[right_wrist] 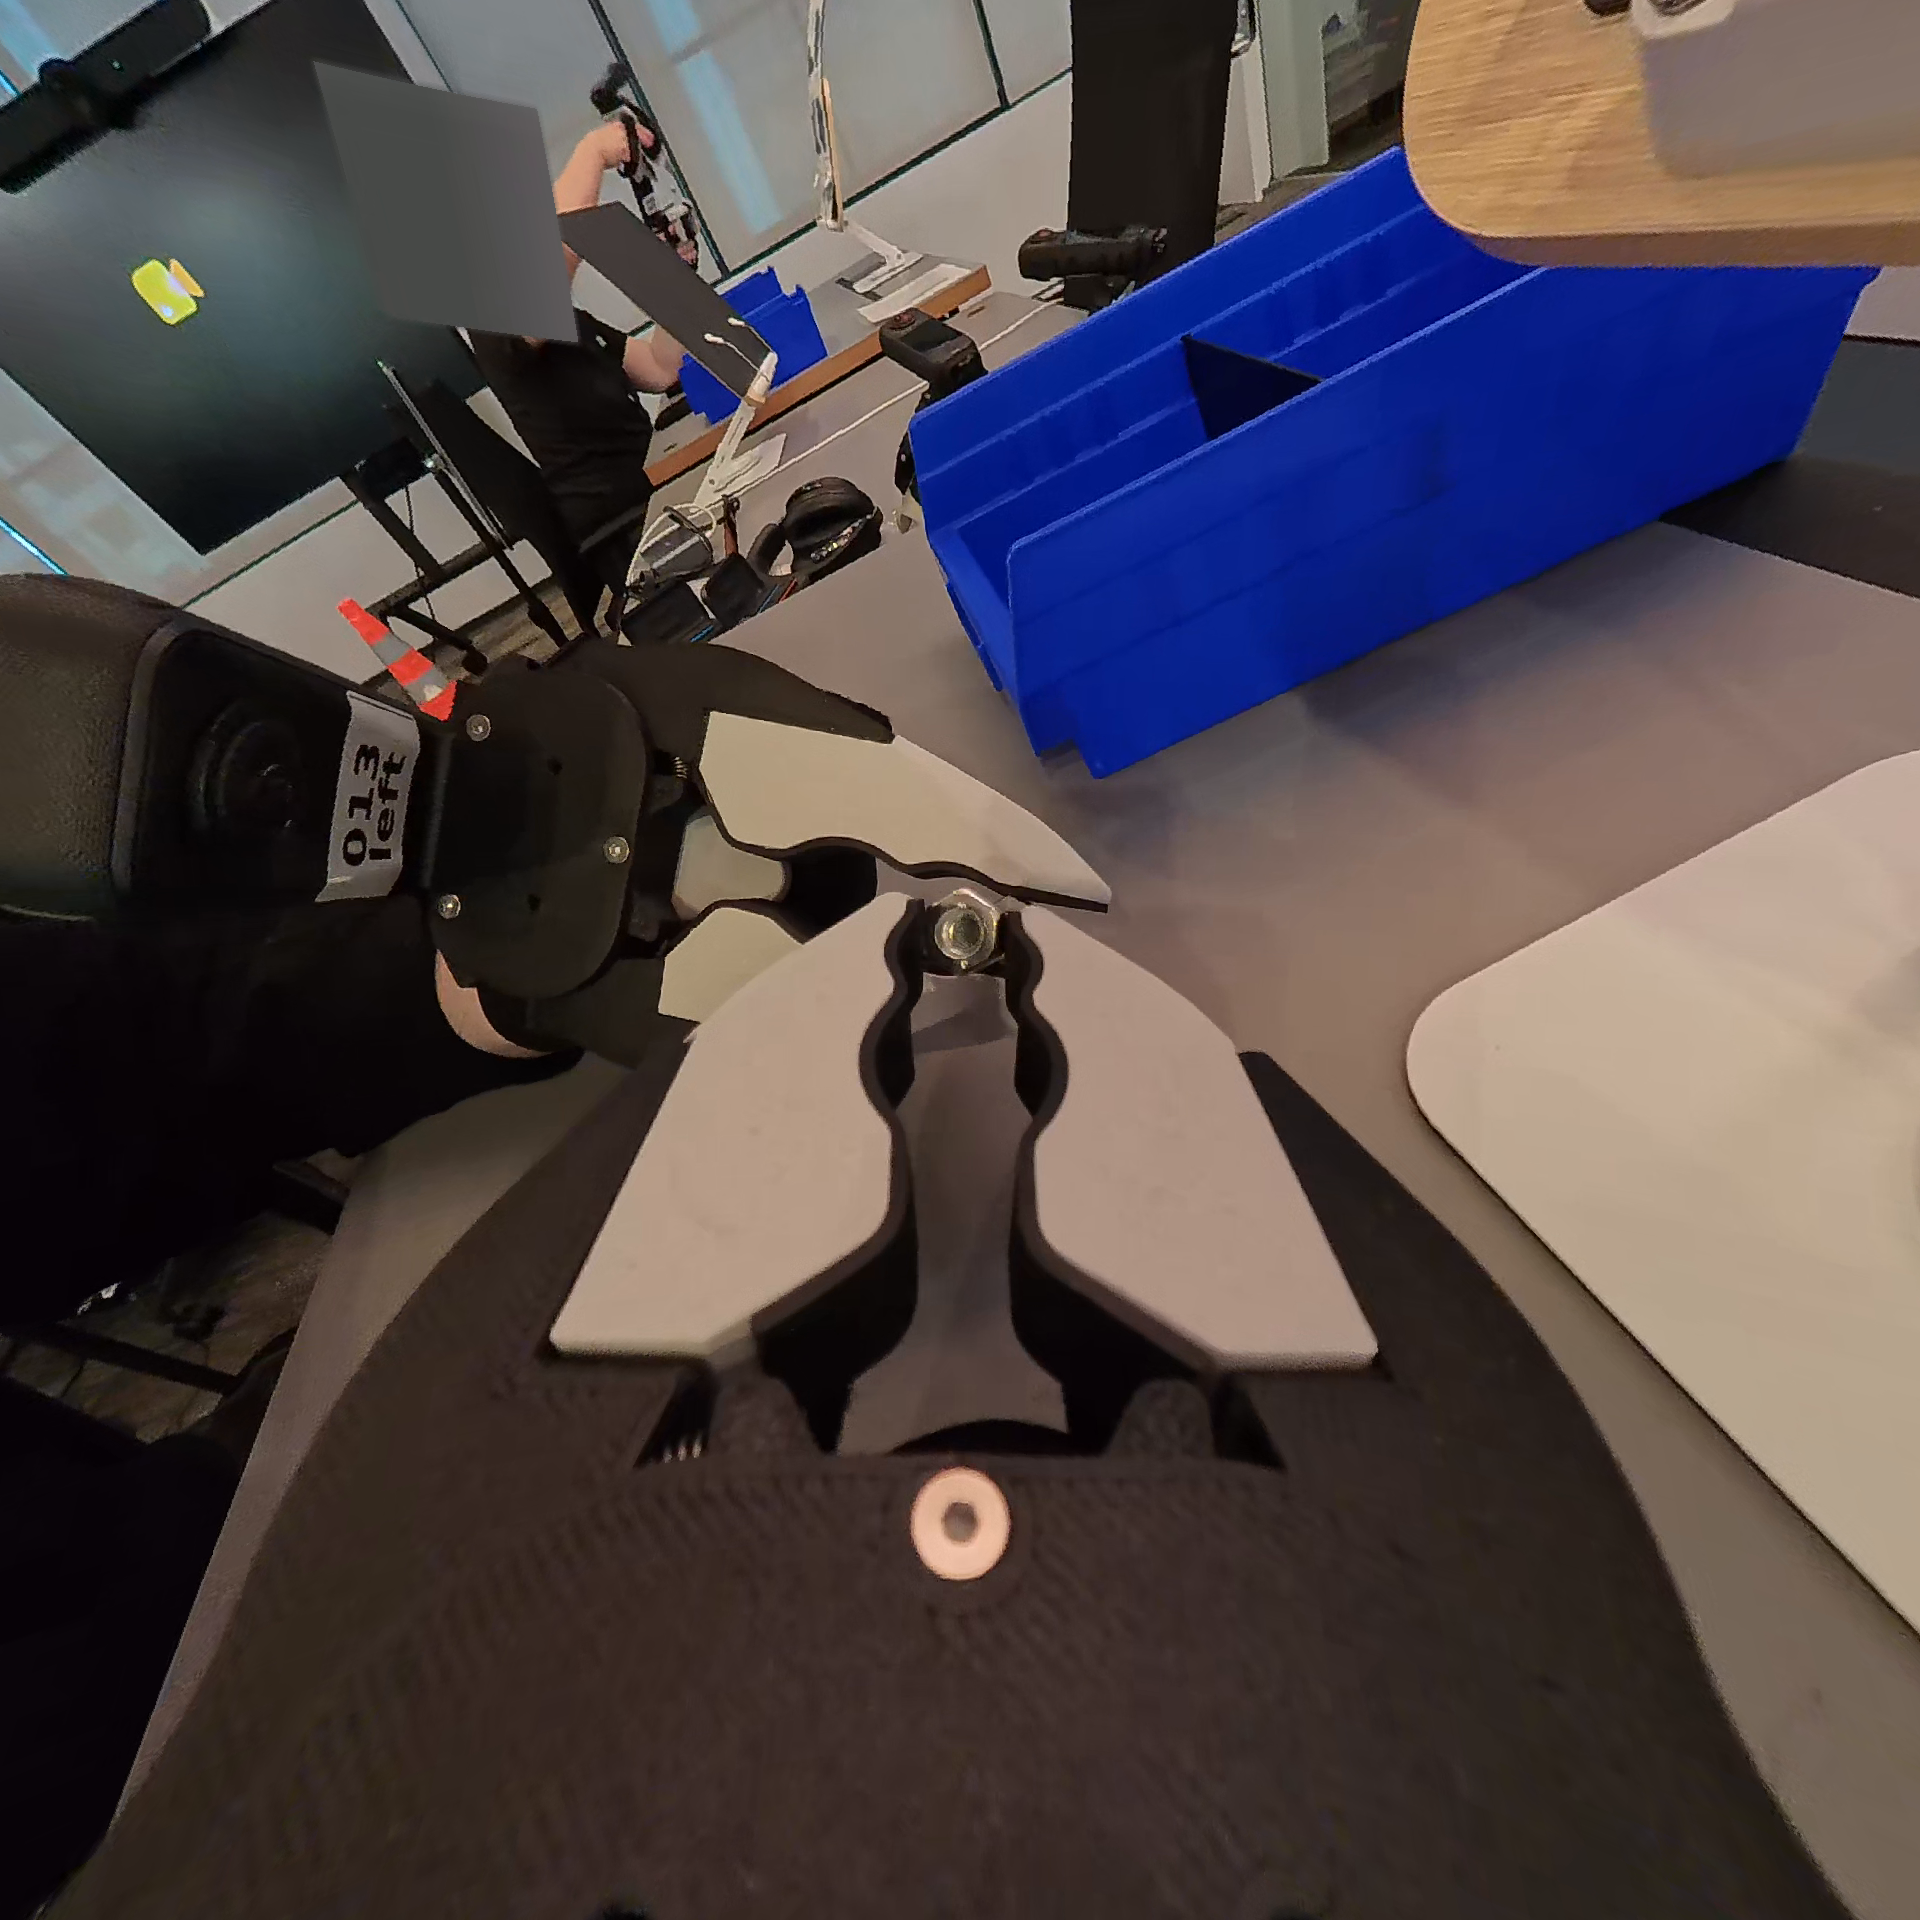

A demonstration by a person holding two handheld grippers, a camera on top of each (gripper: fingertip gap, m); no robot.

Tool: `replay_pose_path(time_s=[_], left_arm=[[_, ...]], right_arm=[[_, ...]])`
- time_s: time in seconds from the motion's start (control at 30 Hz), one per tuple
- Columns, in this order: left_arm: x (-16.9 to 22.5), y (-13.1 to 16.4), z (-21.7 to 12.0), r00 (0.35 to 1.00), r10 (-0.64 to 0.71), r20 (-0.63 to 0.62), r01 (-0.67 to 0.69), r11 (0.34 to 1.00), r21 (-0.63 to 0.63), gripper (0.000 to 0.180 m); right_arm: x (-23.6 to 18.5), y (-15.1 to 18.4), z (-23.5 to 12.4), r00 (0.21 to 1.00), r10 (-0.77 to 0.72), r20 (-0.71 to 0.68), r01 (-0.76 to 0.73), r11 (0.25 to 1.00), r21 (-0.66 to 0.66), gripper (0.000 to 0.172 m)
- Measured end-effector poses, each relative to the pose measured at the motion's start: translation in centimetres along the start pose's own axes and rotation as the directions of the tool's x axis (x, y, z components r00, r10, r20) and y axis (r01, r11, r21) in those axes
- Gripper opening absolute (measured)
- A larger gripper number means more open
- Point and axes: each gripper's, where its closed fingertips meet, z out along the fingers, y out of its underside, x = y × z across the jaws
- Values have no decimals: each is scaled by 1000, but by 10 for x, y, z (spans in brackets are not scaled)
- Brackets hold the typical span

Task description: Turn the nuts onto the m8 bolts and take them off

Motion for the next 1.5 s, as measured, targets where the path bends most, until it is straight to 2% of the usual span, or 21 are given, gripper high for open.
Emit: replay_pose_path(time_s=[0.57, 1.5], left_arm=[[4, -8, -3, 999, -23, -41, 26, 998, 58, 16], [11, -13, -2, 995, -32, -95, 41, 995, 90, 15]], right_arm=[[-7, -2, -6, 996, -11, 88, 12, 1000, -14, 14], [-10, 1, -10, 993, 3, 122, 0, 1000, -27, 13]])
